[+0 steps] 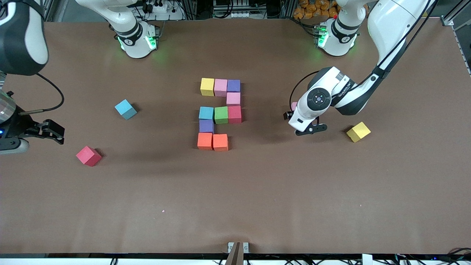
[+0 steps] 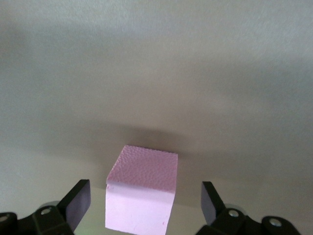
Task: Form number 2 with 11 blocks
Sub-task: 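Move the left gripper over the loose pink block while the right gripper swings aside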
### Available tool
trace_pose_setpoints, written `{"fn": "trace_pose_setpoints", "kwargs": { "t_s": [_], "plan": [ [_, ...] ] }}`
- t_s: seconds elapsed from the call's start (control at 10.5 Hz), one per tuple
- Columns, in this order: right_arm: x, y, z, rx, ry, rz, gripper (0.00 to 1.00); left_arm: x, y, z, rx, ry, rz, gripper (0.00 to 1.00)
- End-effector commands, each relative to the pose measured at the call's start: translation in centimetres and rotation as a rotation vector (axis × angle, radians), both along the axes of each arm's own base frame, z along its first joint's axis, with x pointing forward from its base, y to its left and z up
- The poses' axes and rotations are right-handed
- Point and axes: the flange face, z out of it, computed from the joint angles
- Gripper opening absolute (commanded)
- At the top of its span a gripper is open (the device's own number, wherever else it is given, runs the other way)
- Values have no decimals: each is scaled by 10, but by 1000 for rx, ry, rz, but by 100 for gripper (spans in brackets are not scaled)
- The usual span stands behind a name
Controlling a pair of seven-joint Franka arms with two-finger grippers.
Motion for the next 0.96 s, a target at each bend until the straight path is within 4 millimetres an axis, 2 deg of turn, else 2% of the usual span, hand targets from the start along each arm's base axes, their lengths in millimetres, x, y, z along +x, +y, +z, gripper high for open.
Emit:
{"fn": "trace_pose_setpoints", "kwargs": {
  "t_s": [0.0,0.19,0.48,0.67,0.86],
  "plan": [
    [-1,-14,2,50,10,-65,100,-13,-2,-9,-44,15,-27,100],
    [-5,-48,8,168,-3,-150,100,-17,-5,-18,-64,16,-32,100],
    [-12,-40,20,163,6,-134,100,-17,1,-23,-77,30,-57,100],
    [-17,-43,32,152,-11,-130,100,-21,0,-26,-75,38,-61,100],
    [-17,-42,29,92,2,-116,100,-25,2,-29,-65,53,-63,100]
  ]
}}
